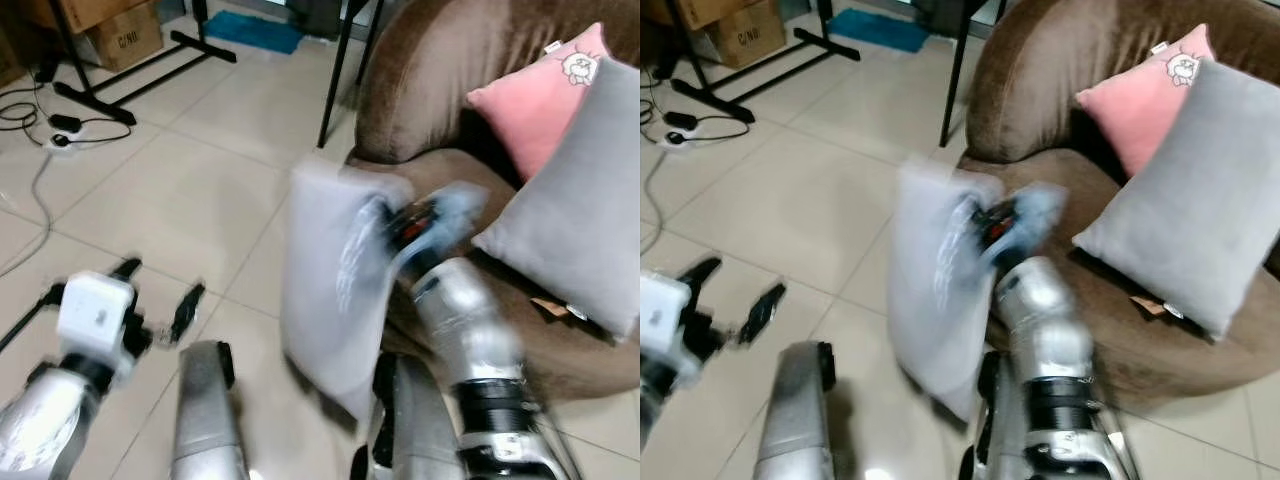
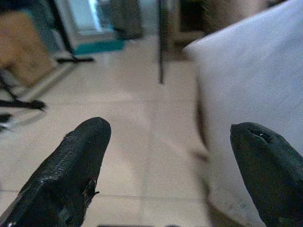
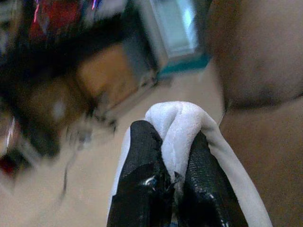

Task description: Move the pillow to the sofa from floor

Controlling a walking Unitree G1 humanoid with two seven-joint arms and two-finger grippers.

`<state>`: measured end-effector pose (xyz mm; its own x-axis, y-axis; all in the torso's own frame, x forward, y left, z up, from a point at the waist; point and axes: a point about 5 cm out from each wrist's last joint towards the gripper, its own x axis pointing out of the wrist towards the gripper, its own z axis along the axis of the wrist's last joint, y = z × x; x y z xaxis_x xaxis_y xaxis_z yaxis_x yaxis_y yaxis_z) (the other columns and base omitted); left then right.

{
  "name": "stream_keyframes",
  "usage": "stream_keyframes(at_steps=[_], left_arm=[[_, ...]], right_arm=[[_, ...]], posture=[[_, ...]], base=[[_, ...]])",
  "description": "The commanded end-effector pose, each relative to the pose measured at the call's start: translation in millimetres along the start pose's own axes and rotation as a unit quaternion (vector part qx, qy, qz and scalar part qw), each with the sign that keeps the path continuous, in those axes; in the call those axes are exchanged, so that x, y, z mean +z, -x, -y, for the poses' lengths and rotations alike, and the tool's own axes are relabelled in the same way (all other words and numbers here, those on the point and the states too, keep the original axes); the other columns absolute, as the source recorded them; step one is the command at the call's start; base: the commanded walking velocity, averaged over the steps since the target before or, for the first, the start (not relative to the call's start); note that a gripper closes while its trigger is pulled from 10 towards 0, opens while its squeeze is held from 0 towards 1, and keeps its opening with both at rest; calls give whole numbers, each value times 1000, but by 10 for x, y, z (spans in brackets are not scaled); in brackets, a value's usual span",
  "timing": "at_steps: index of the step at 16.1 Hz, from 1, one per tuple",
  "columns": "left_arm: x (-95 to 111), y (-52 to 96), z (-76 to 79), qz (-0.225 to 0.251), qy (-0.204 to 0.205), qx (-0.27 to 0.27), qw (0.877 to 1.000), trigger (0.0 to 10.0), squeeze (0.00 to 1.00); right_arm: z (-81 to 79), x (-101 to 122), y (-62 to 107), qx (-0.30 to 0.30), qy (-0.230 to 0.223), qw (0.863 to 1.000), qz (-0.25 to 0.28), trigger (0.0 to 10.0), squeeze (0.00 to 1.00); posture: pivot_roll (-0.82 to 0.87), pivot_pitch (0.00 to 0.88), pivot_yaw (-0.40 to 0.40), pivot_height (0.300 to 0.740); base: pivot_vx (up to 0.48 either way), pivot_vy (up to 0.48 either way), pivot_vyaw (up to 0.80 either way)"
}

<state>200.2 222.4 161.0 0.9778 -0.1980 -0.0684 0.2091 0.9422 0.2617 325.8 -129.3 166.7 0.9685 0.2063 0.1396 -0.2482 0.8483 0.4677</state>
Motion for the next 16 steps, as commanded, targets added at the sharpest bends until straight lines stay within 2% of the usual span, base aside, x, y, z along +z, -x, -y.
stream_keyframes(at_steps=[1,3,4,5,6,8,9,11,16], left_arm=[[70,-64,1,15,-13,7,1000,10000,0],[175,-206,-21,32,-27,9,999,10000,0],[229,-329,-51,42,-43,17,998,10000,0],[270,-425,-67,51,-47,25,997,10000,0],[294,-455,-62,59,-46,28,997,10000,0],[322,-542,-31,63,-39,39,997,10000,0],[304,-547,-22,62,-40,46,996,10000,0],[261,-552,-9,56,-52,60,995,10000,0],[250,-573,4,57,-59,67,994,10000,0]], right_arm=[[-11,709,19,-10,0,992,124,0,0],[-13,1289,69,-21,9,978,207,0,0],[0,1554,113,-39,43,969,242,0,0],[-15,1551,108,-48,67,973,214,8627,0],[-29,1480,99,-47,80,976,197,10000,0],[-50,1075,72,-57,92,989,101,10000,0],[-75,859,71,-61,75,992,77,10000,0],[-112,634,48,-70,58,995,43,10000,0],[-169,504,27,-67,73,995,15,10000,0]], posture=[[104,0,-68,490],[82,0,-46,490],[72,0,-33,490],[59,0,-20,490],[59,0,-20,490],[58,0,-15,490],[65,0,-19,500],[72,0,-31,520],[75,0,-41,565]], base=[[0,0,0],[0,0,0],[0,0,0],[0,0,0],[0,0,0],[0,0,0],[0,0,0],[0,0,0],[0,0,0]])
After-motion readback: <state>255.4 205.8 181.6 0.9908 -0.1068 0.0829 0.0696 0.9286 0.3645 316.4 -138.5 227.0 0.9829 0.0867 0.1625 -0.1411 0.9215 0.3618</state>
